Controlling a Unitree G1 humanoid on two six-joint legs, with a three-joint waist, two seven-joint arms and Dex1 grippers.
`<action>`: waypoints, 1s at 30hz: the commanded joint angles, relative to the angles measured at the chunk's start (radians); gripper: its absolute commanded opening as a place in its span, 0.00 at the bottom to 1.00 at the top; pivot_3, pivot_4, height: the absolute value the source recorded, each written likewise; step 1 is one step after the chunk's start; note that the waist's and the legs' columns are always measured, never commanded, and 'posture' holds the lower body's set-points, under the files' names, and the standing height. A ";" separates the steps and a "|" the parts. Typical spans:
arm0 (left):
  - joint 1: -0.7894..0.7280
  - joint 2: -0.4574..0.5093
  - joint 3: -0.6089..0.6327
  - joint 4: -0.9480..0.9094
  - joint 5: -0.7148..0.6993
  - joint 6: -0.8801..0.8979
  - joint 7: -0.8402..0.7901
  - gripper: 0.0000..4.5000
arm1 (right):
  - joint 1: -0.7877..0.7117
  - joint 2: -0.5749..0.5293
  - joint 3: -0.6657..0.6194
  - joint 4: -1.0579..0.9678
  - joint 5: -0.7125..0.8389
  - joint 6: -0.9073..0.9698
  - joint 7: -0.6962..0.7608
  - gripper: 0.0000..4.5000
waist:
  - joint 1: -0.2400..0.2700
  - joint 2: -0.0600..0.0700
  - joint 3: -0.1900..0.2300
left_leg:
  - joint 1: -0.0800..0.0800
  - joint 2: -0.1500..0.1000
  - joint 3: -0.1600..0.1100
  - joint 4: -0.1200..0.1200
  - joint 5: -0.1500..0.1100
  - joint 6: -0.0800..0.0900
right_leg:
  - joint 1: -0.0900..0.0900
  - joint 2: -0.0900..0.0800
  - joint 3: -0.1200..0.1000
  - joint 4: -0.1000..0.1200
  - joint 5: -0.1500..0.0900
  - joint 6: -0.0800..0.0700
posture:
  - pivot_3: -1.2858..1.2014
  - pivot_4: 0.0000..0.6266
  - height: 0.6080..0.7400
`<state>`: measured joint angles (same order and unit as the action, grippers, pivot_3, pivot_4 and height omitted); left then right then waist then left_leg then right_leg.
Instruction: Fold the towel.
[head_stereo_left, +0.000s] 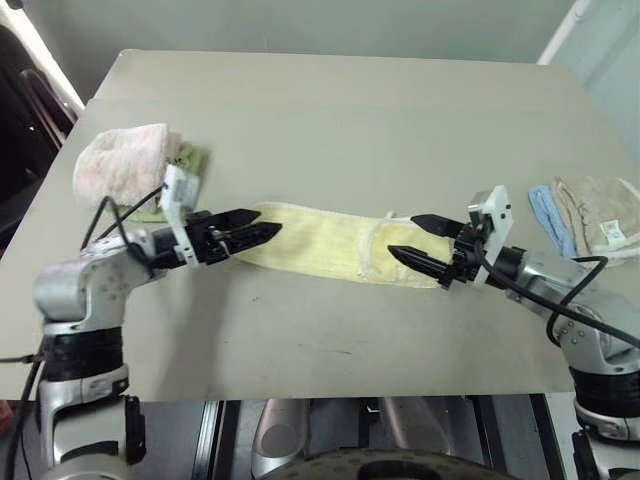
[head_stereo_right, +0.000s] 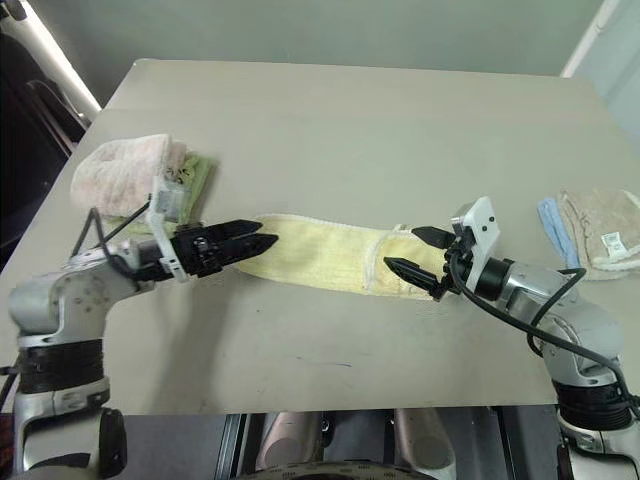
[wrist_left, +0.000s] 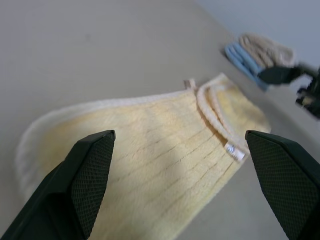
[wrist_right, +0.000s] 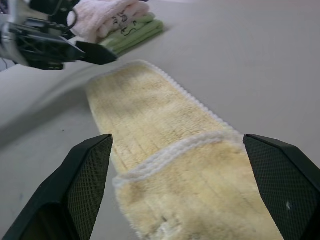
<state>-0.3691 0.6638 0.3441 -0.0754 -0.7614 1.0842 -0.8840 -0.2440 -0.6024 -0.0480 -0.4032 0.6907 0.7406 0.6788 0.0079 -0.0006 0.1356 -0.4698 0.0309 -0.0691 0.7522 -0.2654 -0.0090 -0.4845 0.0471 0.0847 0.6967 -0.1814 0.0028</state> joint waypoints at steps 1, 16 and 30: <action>0.025 0.057 0.130 -0.040 -0.114 0.190 0.073 1.00 | -0.027 0.011 0.003 -0.002 0.006 -0.005 0.010 0.99 | 0.000 0.000 0.000 | 0.000 0.000 0.000 -0.002 0.001 -0.002 | -0.001 0.000 0.000 0.000 0.000 -0.001 | 0.52 0.24 0.68; 0.030 0.105 0.284 0.187 -0.094 0.517 0.272 1.00 | -0.070 0.067 0.069 0.031 -0.045 0.001 -0.010 0.99 | -0.002 -0.002 0.000 | 0.013 0.001 -0.001 -0.019 0.009 -0.012 | 0.001 0.001 -0.001 0.002 -0.002 -0.010 | 0.52 0.24 0.68; -0.107 -0.099 0.273 0.306 -0.218 0.530 0.434 1.00 | -0.064 0.075 0.031 0.018 -0.065 0.010 -0.037 0.99 | 0.026 -0.002 0.000 | 0.016 0.000 -0.003 -0.019 0.011 -0.012 | 0.008 0.001 -0.001 0.002 -0.003 -0.010 | 0.52 0.24 0.68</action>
<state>-0.4584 0.5866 0.6448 0.2088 -0.9413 1.6015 -0.4722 -0.3008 -0.5206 0.0154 -0.3509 0.6238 0.7553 0.6510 0.0337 -0.0028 0.1359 -0.4535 0.0307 -0.0722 0.7338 -0.2544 -0.0212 -0.4761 0.0481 0.0837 0.6986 -0.1845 -0.0075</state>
